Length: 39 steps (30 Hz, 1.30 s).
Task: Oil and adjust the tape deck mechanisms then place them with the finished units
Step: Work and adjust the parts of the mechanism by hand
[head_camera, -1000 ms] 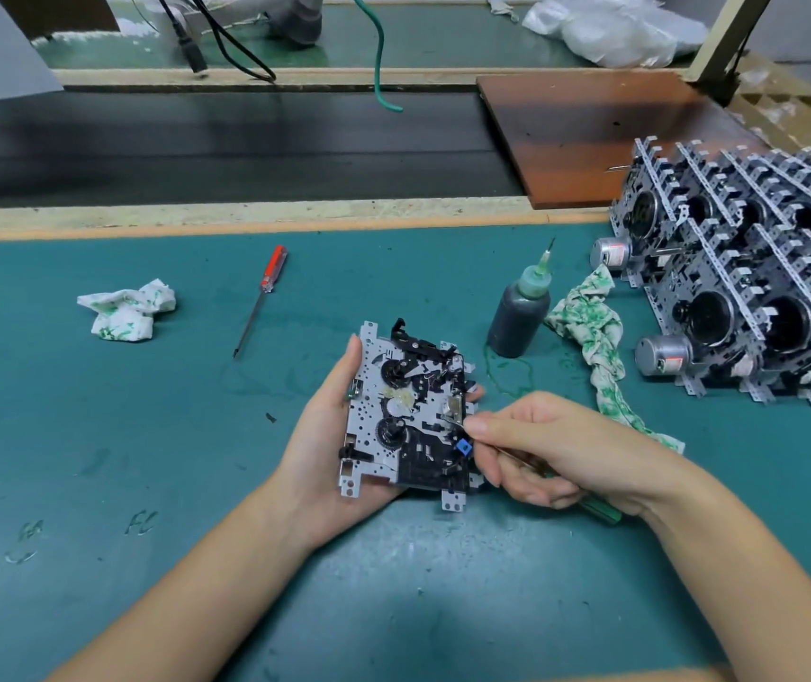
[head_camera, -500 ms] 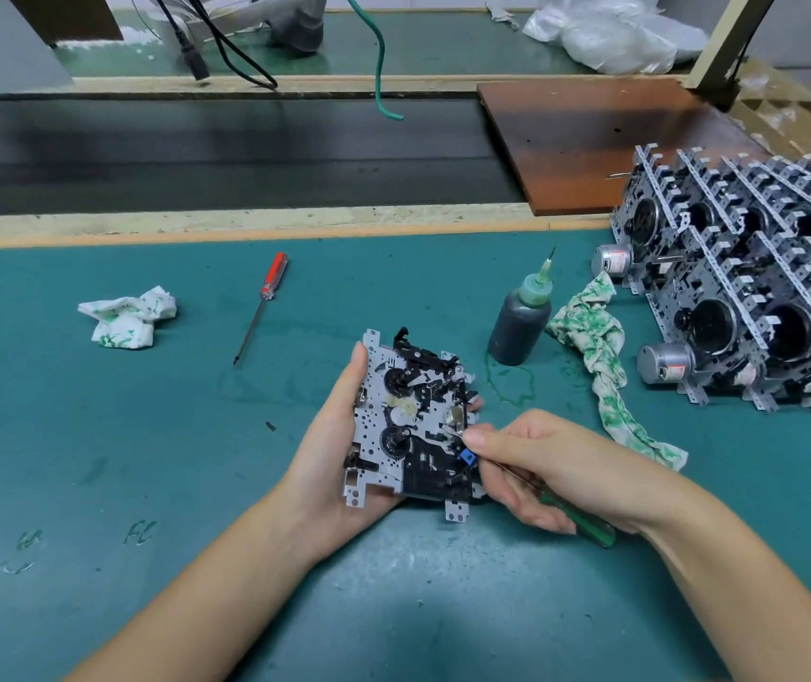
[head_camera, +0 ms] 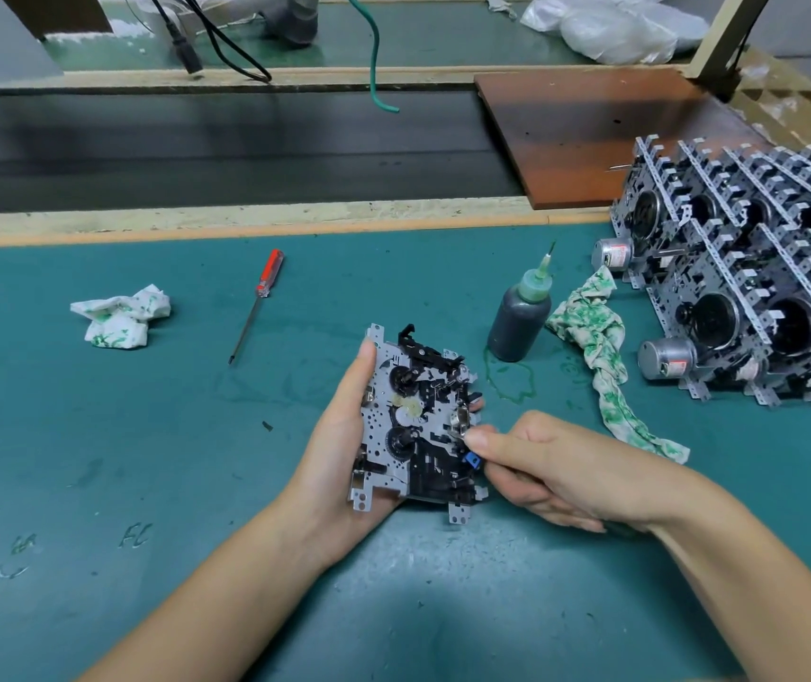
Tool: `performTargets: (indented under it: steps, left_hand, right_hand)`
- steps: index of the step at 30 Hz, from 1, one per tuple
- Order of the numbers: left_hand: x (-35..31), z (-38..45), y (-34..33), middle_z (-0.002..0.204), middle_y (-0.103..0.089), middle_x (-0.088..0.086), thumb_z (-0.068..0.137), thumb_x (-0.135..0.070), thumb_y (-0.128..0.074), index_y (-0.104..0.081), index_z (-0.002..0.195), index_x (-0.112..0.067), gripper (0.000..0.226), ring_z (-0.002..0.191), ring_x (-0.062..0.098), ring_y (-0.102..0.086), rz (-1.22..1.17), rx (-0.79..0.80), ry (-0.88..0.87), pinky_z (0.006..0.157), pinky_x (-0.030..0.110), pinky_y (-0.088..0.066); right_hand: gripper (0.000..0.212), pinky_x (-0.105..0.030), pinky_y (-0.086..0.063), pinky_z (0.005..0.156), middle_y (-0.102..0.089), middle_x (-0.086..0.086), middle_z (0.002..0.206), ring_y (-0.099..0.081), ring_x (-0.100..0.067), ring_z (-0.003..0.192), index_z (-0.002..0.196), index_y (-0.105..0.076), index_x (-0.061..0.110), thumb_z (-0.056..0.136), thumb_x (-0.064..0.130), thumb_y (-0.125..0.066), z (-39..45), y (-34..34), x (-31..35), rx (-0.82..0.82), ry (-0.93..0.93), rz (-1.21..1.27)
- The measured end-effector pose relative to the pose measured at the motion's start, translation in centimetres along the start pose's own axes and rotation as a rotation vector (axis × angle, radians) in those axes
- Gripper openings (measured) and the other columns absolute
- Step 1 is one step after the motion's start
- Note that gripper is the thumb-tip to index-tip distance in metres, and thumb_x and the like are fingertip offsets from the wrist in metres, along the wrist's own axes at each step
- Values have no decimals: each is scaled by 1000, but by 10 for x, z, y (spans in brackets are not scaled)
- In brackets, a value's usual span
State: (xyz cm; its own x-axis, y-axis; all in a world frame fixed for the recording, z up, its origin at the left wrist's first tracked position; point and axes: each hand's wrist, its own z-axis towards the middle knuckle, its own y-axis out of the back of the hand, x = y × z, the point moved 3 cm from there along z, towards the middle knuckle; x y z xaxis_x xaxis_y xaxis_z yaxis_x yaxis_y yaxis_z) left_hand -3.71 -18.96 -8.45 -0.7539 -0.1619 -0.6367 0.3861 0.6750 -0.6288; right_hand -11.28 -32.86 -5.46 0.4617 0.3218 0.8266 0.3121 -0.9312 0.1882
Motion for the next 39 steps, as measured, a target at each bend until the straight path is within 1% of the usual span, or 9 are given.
performTargets:
  steps: [11, 16, 20, 25, 28, 33, 35, 37, 39]
  left_hand:
    - [-1, -1, 1, 124, -62, 19, 89, -66, -32, -68, 115, -9, 72, 115, 30, -60, -39, 25, 36, 96, 41, -46]
    - [-8, -3, 4, 132, -56, 20, 90, -67, -29, -63, 121, -3, 79, 120, 31, -56, -171, 113, 106, 101, 44, -45]
    - [-9, -9, -1, 135, -50, 27, 86, -67, -37, -56, 124, 6, 85, 120, 45, -52, -320, 177, 96, 97, 61, -41]
    - [-11, -12, -5, 132, -51, 31, 82, -72, -38, -57, 121, 9, 92, 118, 50, -52, -360, 211, 110, 94, 65, -41]
    - [-12, -13, -4, 134, -50, 29, 80, -74, -40, -56, 124, 7, 93, 119, 49, -51, -327, 244, 118, 95, 65, -40]
    - [-23, -17, 5, 131, -56, 22, 76, -64, -60, -65, 120, -6, 73, 119, 44, -54, -13, 345, 224, 101, 63, -37]
    - [-28, -21, 8, 124, -62, 20, 73, -57, -70, -68, 116, -7, 66, 113, 41, -59, 53, 388, 286, 102, 62, -37]
    - [-31, -24, 10, 119, -65, 19, 72, -52, -74, -69, 113, -6, 62, 109, 38, -62, 68, 396, 335, 98, 56, -44]
    - [-33, -27, 11, 113, -68, 18, 67, -50, -80, -72, 108, -5, 61, 103, 33, -66, 90, 370, 373, 89, 44, -53]
  right_hand:
    - [59, -7, -30, 40, -23, 3, 31, -25, -11, 25, 48, -33, 14, 98, 44, -32, 0, 0, -2, -61, 64, -120]
    - [58, -10, -31, 38, -26, 0, 29, -25, -11, 24, 44, -42, 15, 95, 42, -37, -1, 6, 4, -84, 114, 53]
    - [51, -14, -22, 32, -24, 2, 28, -18, -8, 23, 49, -48, 10, 92, 37, -40, -4, 20, 5, -169, 179, 286]
    - [48, -14, -20, 33, -26, 2, 31, -19, -9, 25, 58, -52, 11, 99, 31, -37, 0, 24, -3, -220, 160, 283]
    - [47, -21, -29, 37, -33, 0, 34, -27, -12, 28, 62, -55, 13, 99, 35, -38, 1, 28, -4, -387, 180, 56]
    - [29, -29, -35, 61, -58, 12, 63, -53, -11, 67, 80, -67, 32, 92, 45, -45, -5, 34, 1, -781, 133, -857]
    - [26, -26, -35, 71, -58, 19, 89, -52, -9, 90, 105, -66, 33, 87, 47, -55, -6, 30, 4, -711, 205, -950]
    - [54, -20, -30, 84, -55, 15, 114, -45, -7, 110, 128, -54, 31, 80, 54, -62, -4, 25, 3, -555, 291, -988]
    - [64, -21, -28, 91, -56, 10, 118, -45, -8, 113, 128, -55, 27, 74, 58, -67, -7, 17, 6, -499, 379, -1022]
